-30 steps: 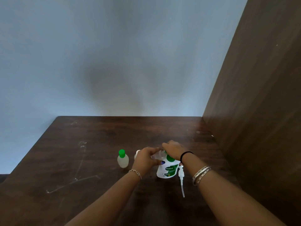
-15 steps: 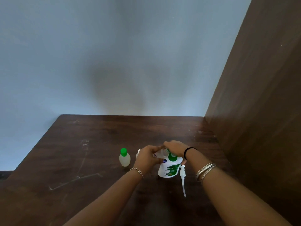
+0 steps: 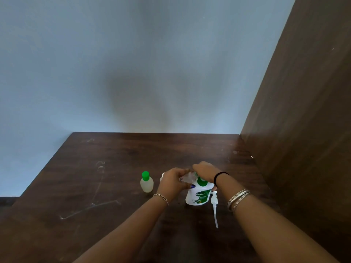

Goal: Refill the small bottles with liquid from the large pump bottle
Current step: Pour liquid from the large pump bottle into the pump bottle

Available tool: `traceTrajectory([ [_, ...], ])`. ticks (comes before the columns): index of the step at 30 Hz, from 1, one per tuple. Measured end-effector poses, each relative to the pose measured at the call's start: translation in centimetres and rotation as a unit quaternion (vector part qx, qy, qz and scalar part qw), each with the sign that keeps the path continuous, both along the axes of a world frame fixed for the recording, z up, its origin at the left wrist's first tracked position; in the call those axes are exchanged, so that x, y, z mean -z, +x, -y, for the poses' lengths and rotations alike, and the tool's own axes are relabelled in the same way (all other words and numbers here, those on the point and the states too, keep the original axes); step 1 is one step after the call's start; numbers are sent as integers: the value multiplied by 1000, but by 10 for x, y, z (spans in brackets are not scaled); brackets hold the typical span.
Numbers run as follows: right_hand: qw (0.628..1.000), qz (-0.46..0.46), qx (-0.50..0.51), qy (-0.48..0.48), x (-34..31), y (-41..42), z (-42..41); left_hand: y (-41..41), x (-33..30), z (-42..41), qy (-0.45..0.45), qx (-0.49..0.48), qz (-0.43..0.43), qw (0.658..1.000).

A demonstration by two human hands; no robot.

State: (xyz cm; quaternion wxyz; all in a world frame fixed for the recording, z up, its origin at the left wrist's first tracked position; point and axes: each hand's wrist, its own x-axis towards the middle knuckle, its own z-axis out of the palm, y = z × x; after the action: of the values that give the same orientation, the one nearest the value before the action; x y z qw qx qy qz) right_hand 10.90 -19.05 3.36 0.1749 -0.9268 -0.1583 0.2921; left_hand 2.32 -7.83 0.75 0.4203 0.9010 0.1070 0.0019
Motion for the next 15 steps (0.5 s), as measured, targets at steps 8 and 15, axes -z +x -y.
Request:
traceTrajectory([
  [8, 999, -16, -25, 15, -4, 1, 4, 2, -1, 0, 14, 4, 10, 1000],
  [15, 999, 24, -24, -15, 4, 0, 5, 1, 3, 0, 2, 2, -3, 1000],
])
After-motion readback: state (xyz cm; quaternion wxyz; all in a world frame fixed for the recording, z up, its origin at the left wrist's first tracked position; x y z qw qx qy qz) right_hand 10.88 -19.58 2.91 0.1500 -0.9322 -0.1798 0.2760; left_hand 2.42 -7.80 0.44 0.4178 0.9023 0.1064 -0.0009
